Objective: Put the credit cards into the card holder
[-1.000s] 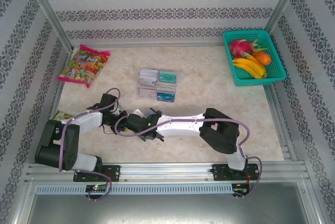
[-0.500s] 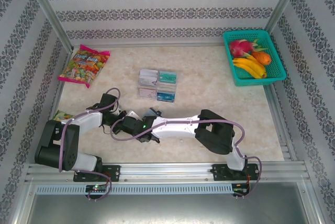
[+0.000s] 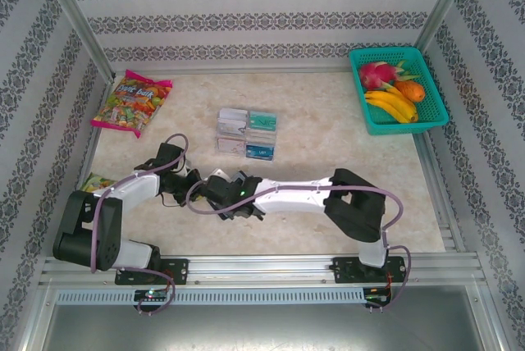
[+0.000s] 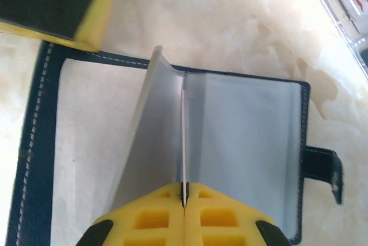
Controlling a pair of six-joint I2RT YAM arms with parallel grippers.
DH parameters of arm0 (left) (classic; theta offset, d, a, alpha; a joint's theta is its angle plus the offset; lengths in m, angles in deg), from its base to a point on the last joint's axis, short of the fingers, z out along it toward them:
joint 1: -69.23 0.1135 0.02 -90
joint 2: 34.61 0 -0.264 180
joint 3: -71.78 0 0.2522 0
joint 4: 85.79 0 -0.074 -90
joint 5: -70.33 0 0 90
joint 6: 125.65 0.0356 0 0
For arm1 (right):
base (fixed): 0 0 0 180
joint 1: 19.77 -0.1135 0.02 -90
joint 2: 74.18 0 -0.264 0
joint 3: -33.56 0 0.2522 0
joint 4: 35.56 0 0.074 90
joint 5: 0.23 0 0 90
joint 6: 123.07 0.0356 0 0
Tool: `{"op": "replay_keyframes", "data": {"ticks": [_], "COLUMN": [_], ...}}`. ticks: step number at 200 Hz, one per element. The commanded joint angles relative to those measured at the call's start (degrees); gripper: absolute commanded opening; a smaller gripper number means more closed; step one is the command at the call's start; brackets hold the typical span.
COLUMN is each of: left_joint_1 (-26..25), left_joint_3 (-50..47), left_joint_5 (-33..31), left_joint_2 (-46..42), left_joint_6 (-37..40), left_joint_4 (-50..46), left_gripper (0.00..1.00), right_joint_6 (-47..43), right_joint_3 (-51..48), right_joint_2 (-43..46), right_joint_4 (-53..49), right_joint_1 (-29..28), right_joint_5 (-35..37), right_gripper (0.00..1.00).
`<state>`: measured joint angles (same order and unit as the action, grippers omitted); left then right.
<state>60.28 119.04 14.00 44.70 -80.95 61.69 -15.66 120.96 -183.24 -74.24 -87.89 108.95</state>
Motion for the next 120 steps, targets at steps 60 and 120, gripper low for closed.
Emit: {"op": "replay_keyframes", "data": {"ticks": [60,120], "left_joint_1": [-0.37,-0.36], "left_joint_3": [3.40,3.03], "left_joint_5": [-0.76,-2.40], "left_joint_2": [1.06,3.07], "left_joint_6": [3.47,5.21], "left_joint_4": [-3.39,-4.61], "left_gripper": [0.02,0.03], "right_joint_6": [8.18,13.15], "right_joint_3": [-7.61,-13.71], "right_joint_2": [9.36,9.38], "right_joint_4": [10.50,17.42], "right_joint_1": [9.05,15.97], "right_joint_5": [-20.04,-29.73], "right_gripper": [0.00,0.00]}}
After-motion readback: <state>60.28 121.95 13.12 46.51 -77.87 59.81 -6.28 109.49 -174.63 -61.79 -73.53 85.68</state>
